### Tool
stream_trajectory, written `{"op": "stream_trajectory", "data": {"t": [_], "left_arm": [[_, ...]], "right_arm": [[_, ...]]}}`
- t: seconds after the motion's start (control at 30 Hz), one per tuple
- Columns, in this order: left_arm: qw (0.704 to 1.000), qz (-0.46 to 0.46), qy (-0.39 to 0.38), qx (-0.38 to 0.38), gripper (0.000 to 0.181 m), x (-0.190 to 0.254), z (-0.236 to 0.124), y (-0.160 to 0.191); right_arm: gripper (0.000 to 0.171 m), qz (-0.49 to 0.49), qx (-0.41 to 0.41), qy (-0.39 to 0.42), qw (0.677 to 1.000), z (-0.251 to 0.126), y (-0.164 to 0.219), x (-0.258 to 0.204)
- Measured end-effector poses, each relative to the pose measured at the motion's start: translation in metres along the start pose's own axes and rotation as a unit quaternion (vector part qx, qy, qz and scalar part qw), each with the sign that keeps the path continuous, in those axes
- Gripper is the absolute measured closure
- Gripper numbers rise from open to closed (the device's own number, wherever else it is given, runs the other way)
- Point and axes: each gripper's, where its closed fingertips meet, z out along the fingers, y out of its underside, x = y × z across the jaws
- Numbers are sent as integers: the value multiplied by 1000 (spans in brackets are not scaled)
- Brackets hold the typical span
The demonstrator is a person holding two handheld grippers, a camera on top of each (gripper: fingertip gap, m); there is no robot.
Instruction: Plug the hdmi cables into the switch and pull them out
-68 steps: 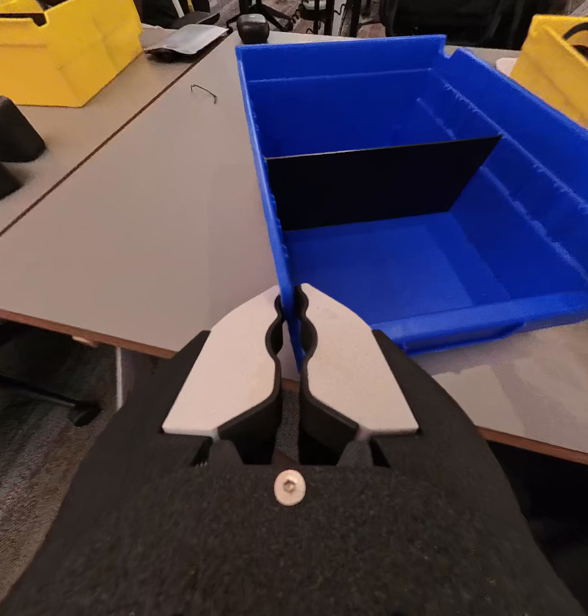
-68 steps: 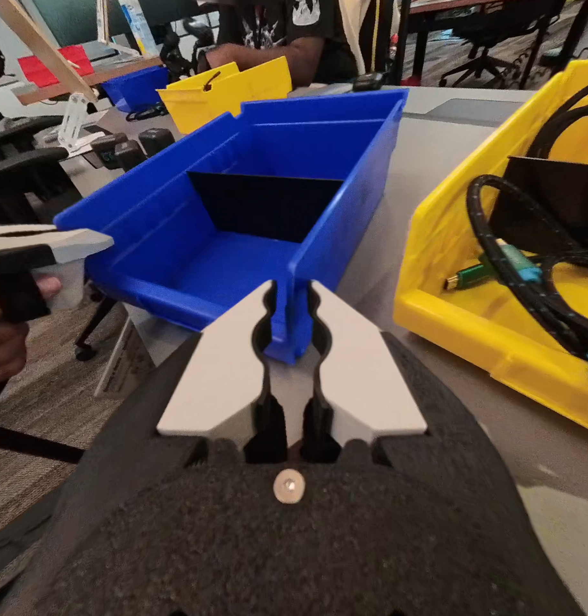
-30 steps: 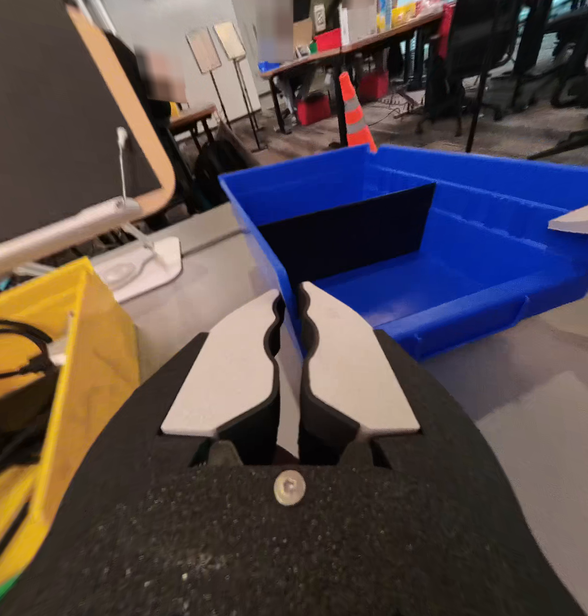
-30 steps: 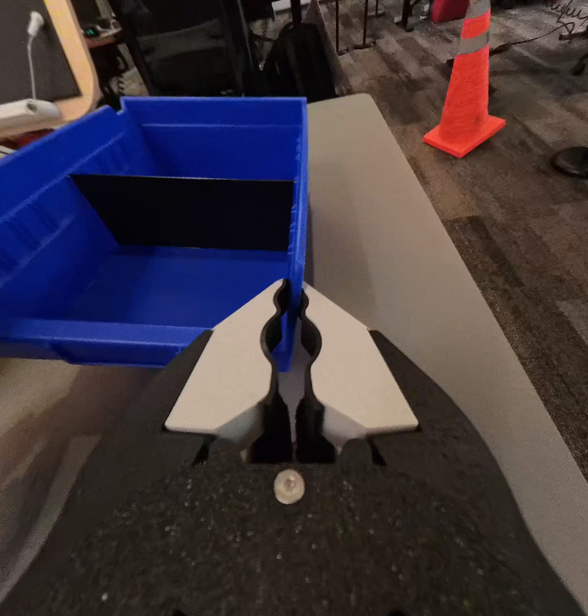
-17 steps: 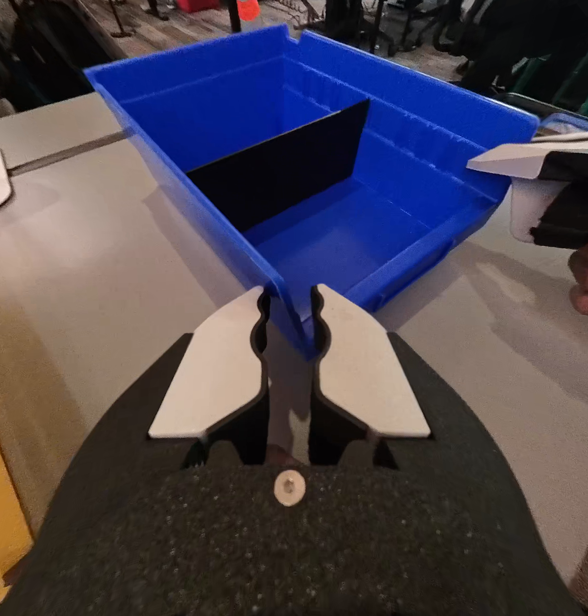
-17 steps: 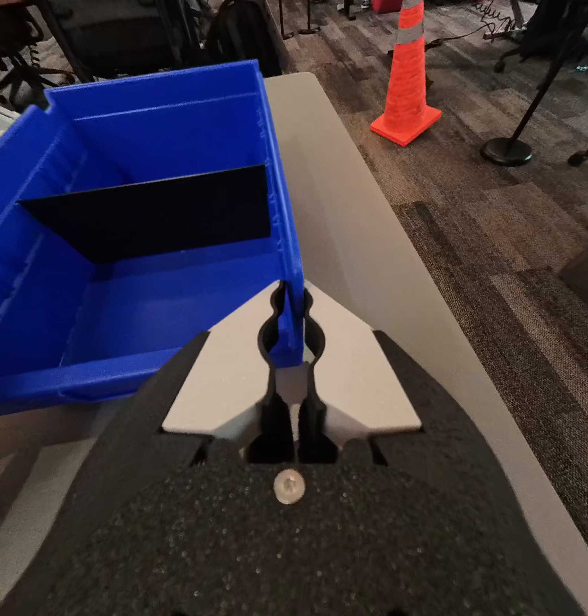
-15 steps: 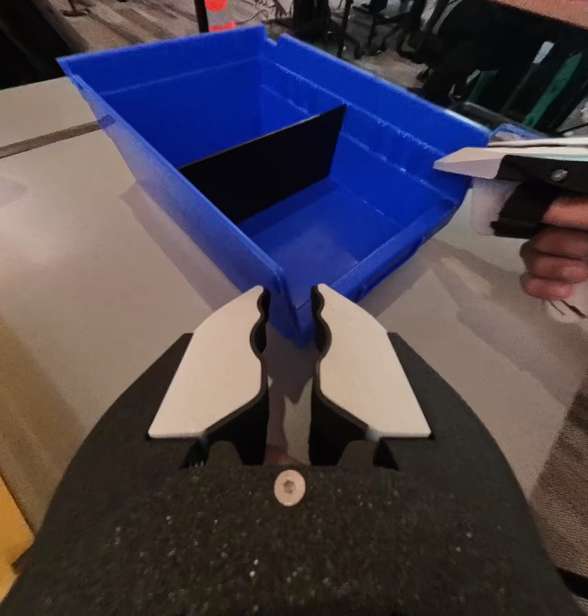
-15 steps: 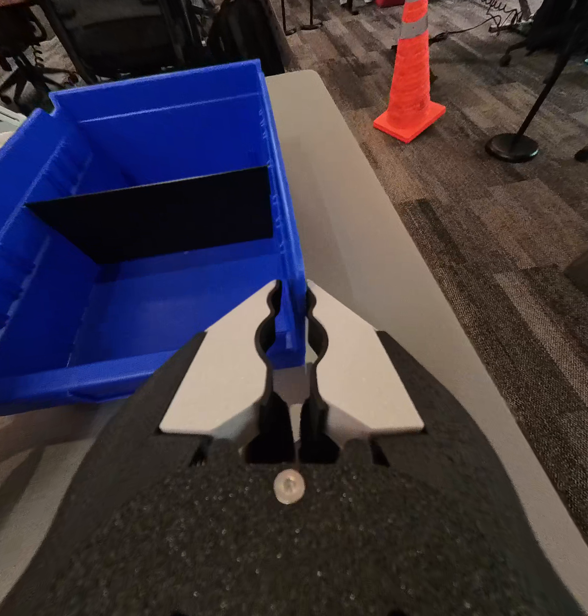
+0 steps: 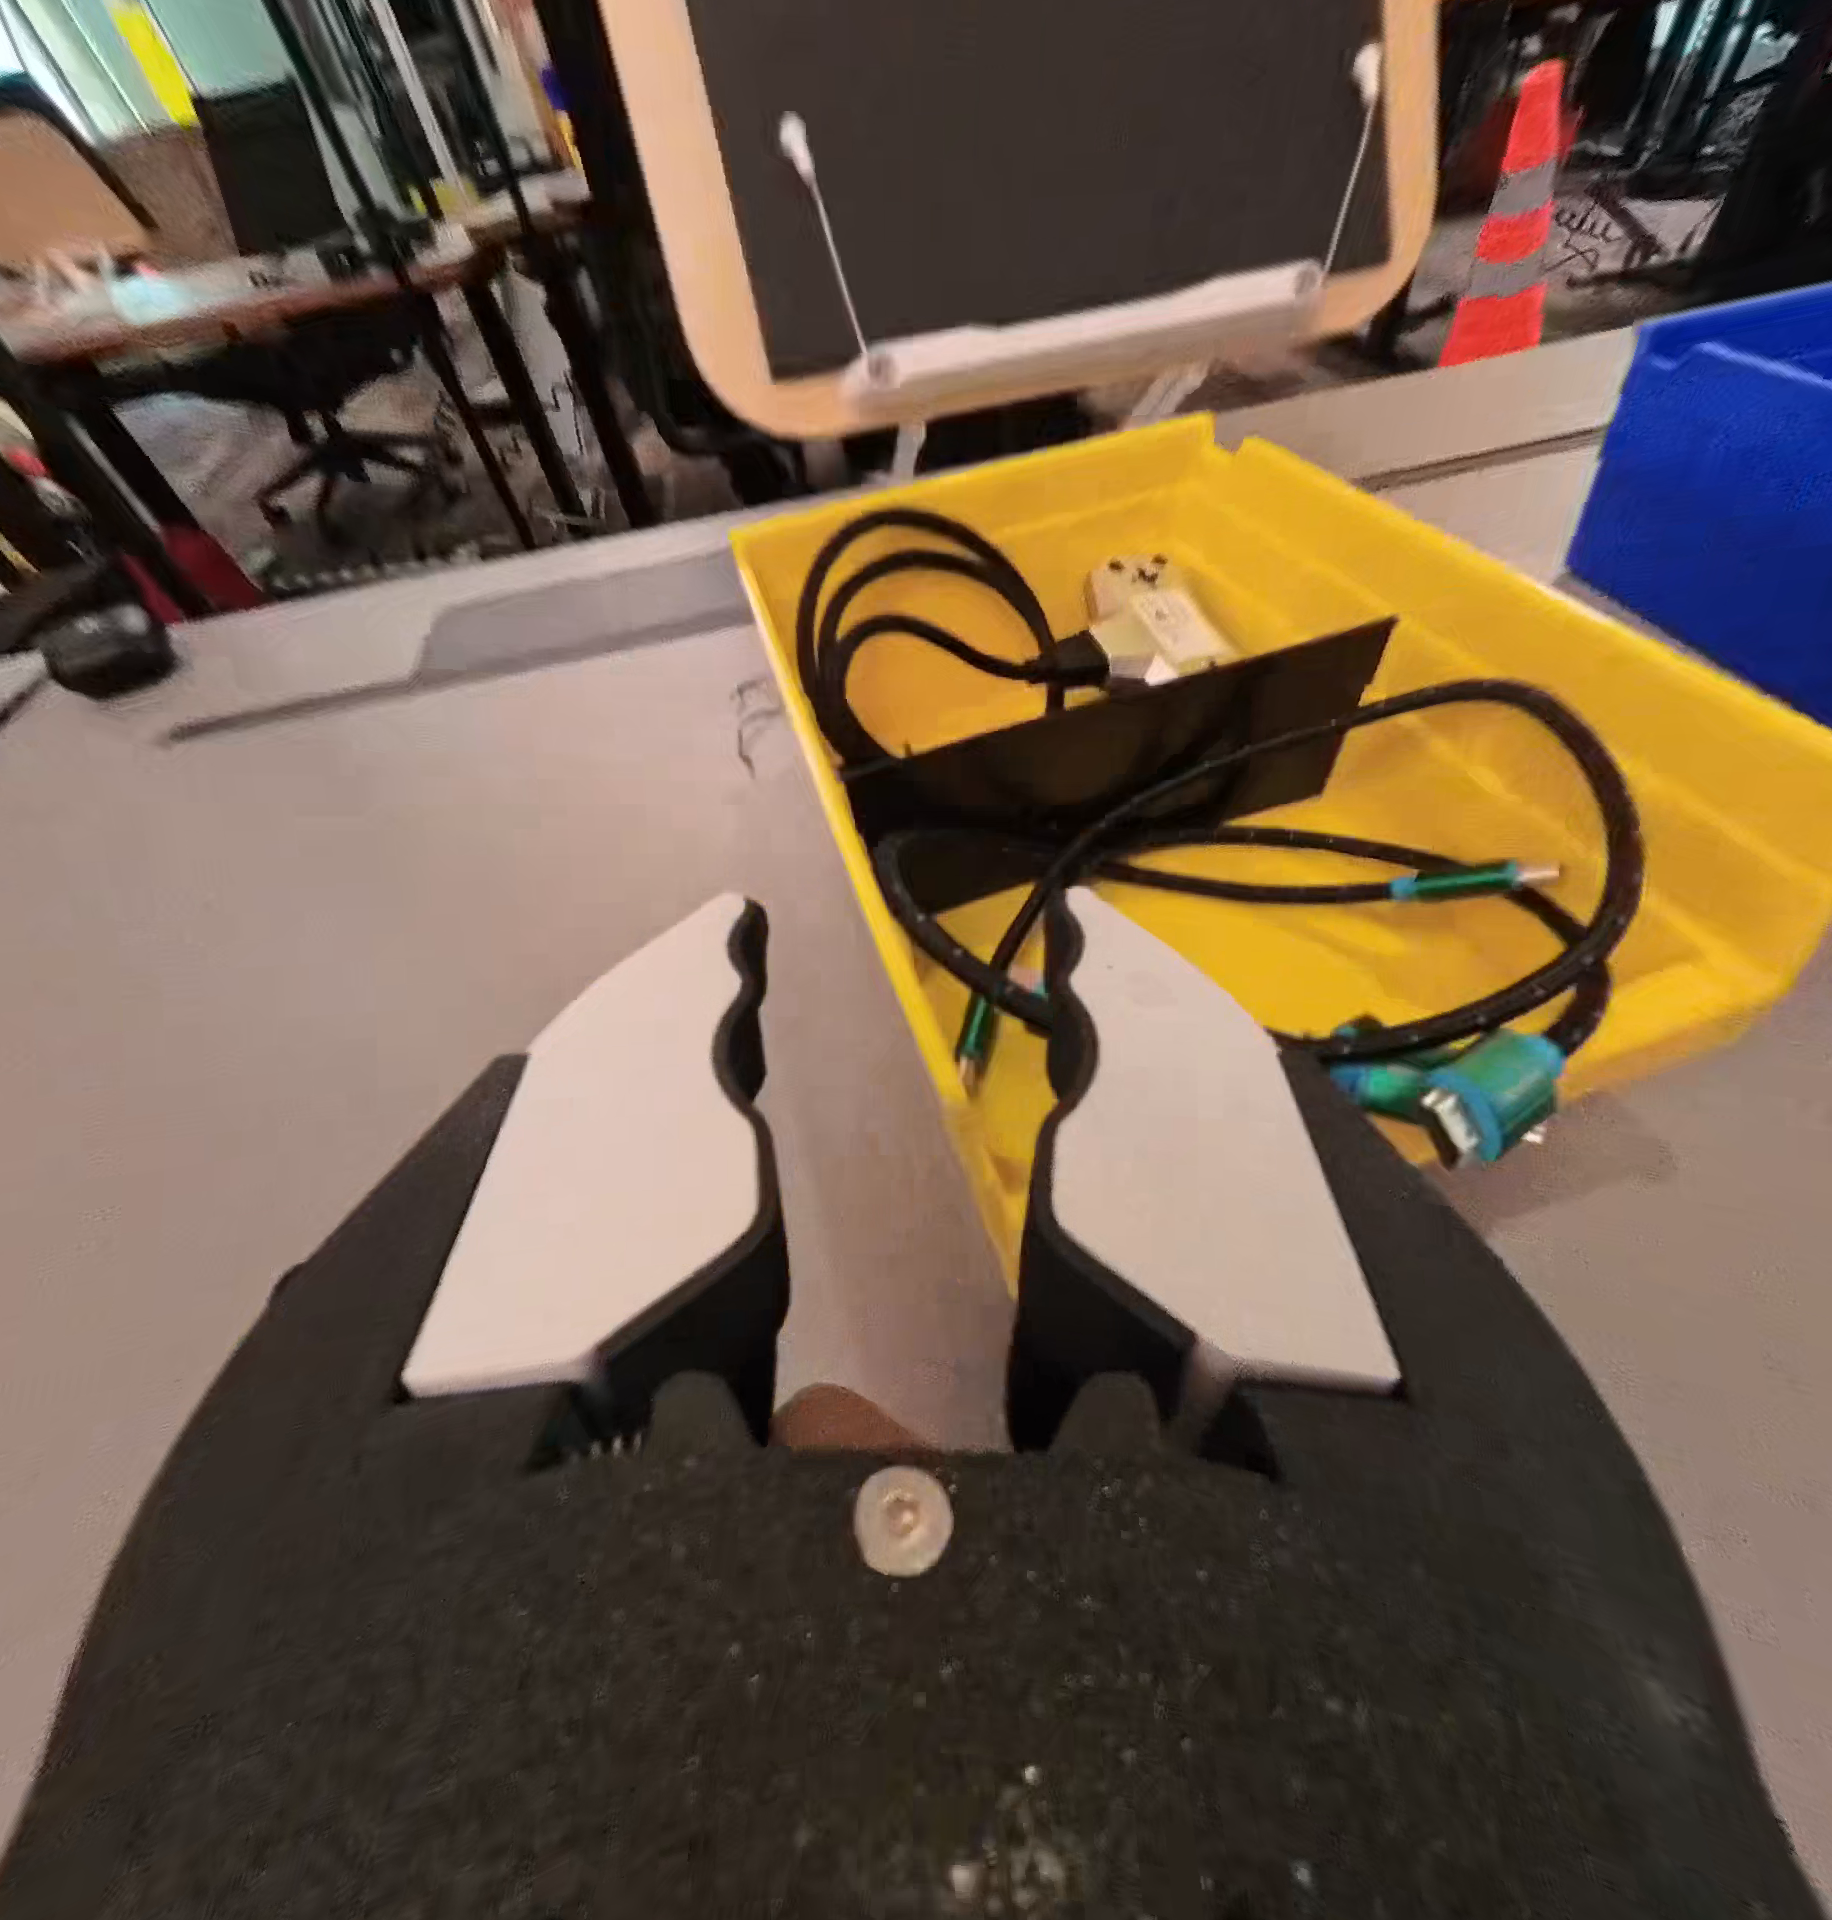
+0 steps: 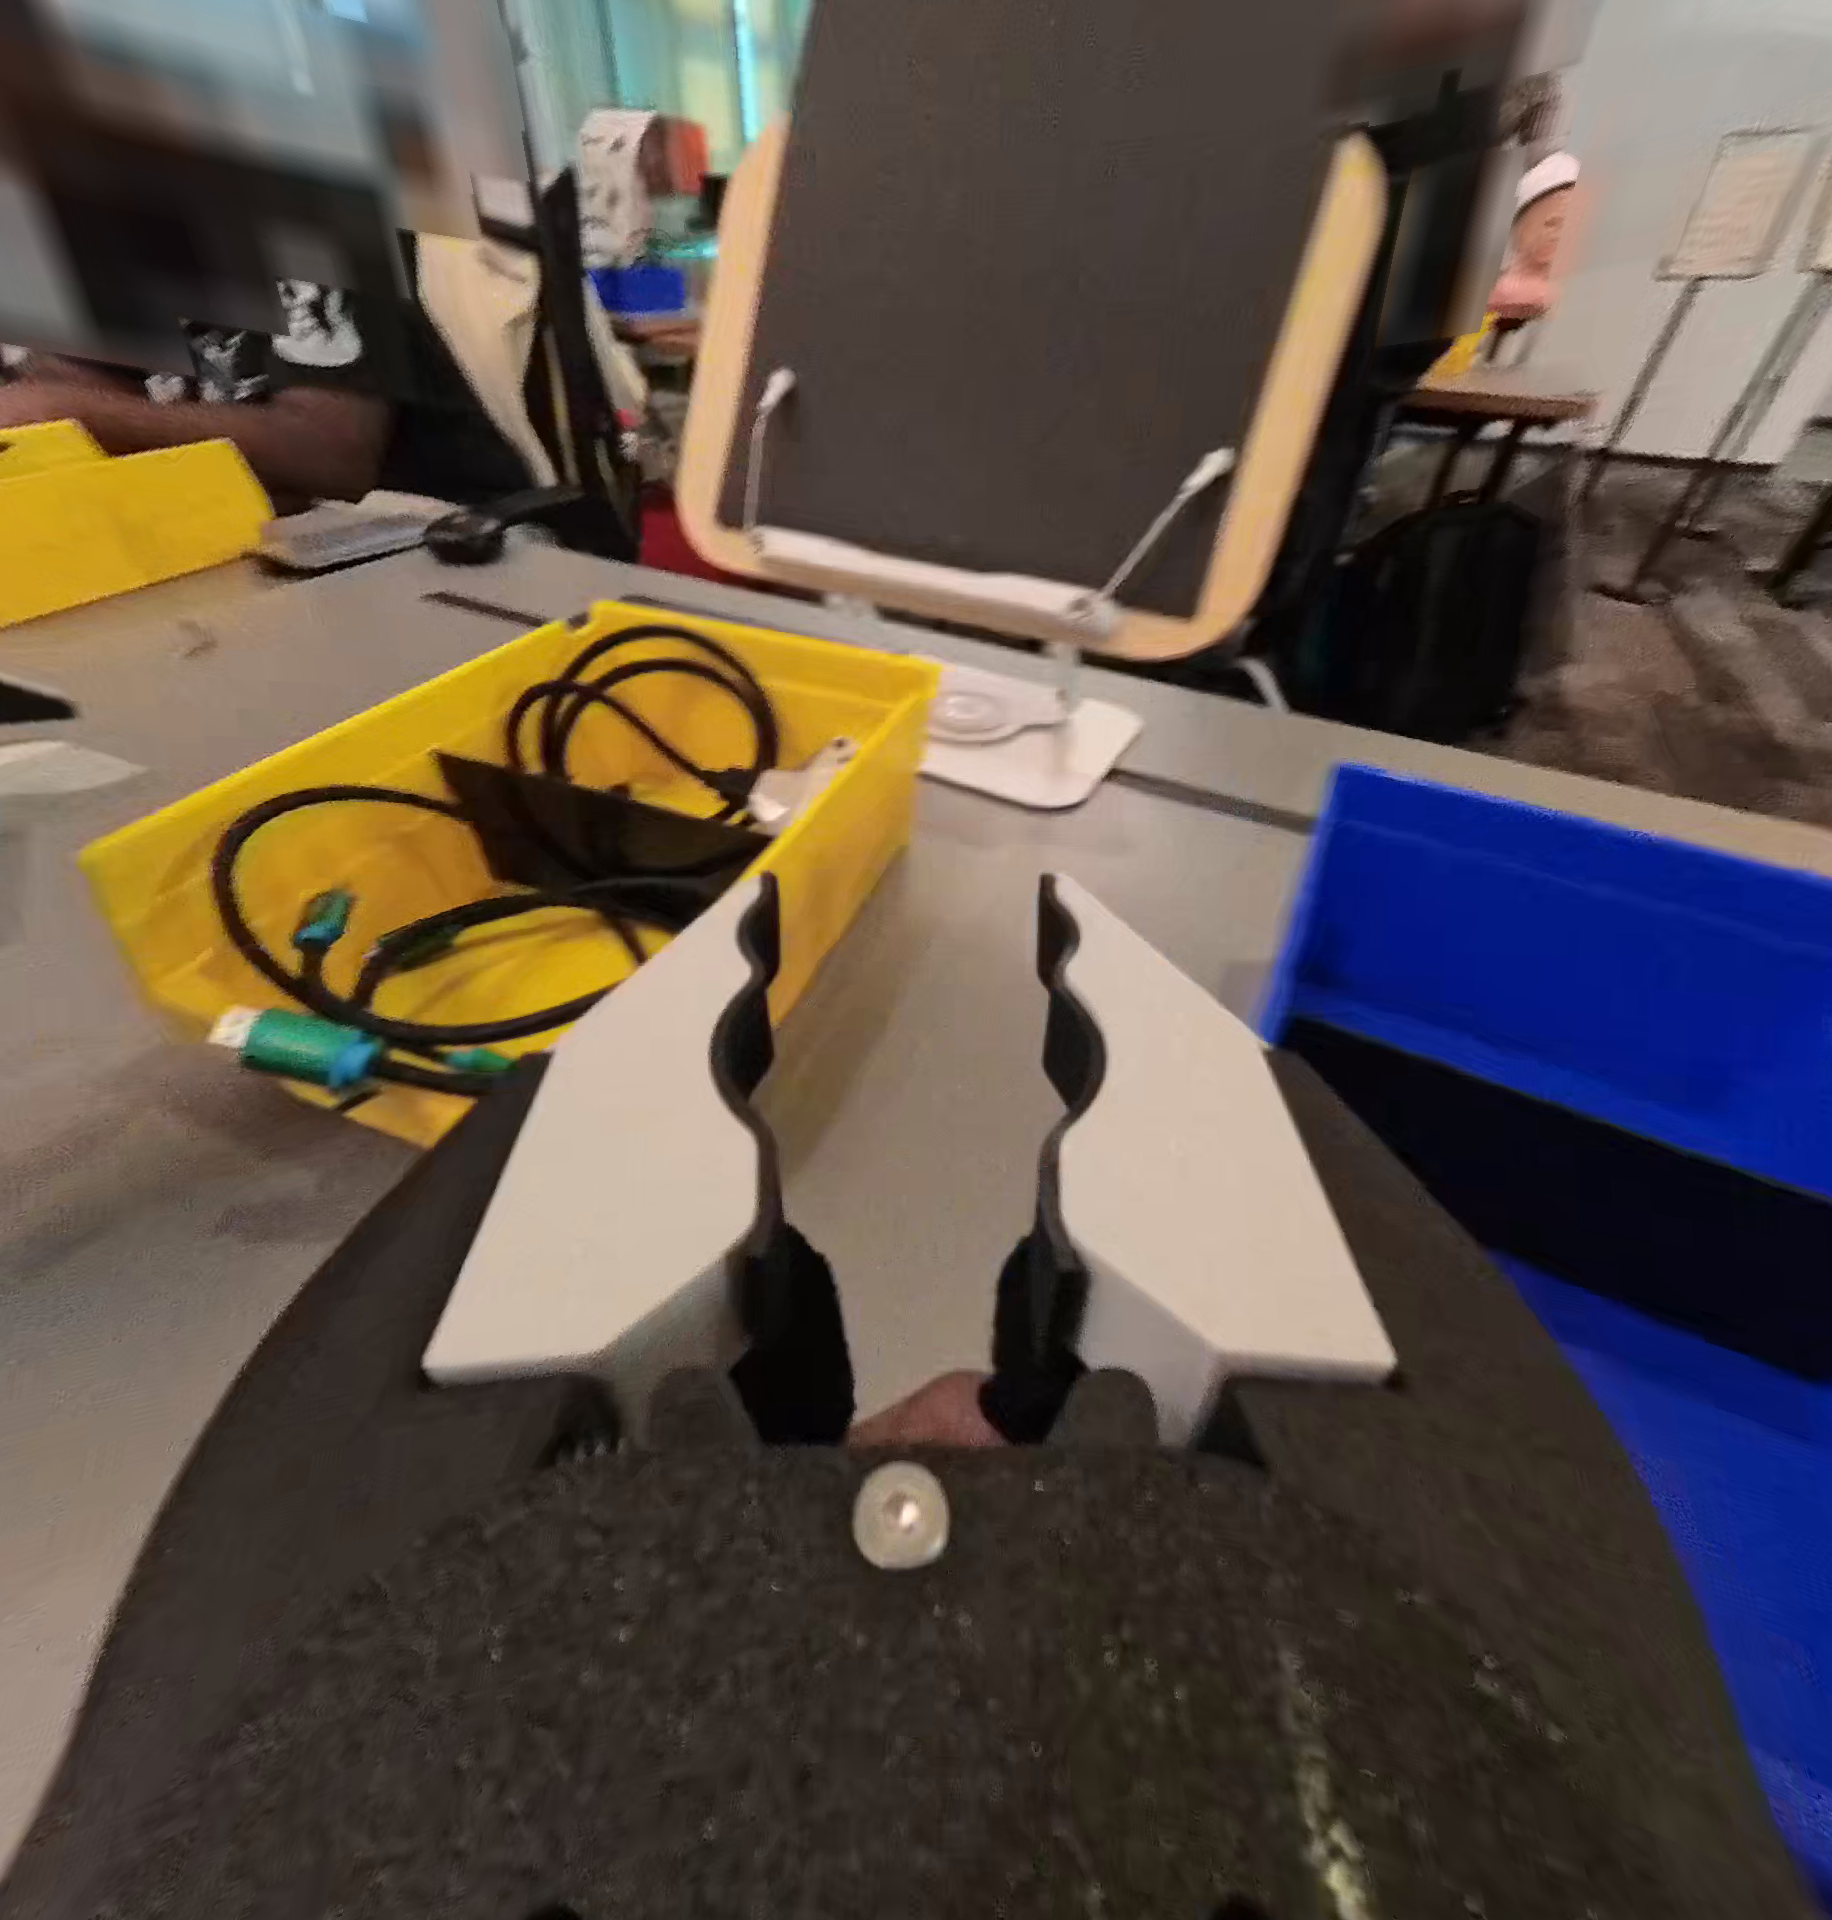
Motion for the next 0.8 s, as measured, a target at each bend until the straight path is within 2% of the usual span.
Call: {"op": "stream_trajectory", "data": {"t": [0.03, 0.1, 0.17, 0.27, 0.33, 0.37, 0.47, 0.6, 0.8], "left_arm": [[999, -18, 18, -19, 130, 1, 4, 12], [996, -21, 58, -63, 131, 13, 13, 33], [994, -13, 73, -76, 139, 22, 18, 41], [995, -9, 53, -79, 144, 21, 24, 45], [995, -5, 42, -87, 148, 21, 28, 48], [996, -10, 28, -87, 155, 19, 29, 47], [996, -28, 16, -79, 166, 13, 32, 45], [999, -14, -5, -40, 168, -3, 23, 29], [999, -2, -32, 4, 169, -77, -5, 15]], "right_arm": [[121, 5, -20, -19, 1000, 16, 16, -27], [123, 27, -60, -7, 998, 44, 51, -61], [129, 28, -87, 58, 994, 62, 84, -66], [134, 45, -118, 73, 989, 80, 107, -79], [163, 41, -123, 105, 986, 85, 105, -75], [168, 38, -126, 125, 983, 85, 105, -71], [170, 45, -126, 144, 980, 84, 105, -69], [171, 68, -122, 164, 977, 77, 98, -84], [171, 58, -67, 149, 985, 101, 64, -148]]}}
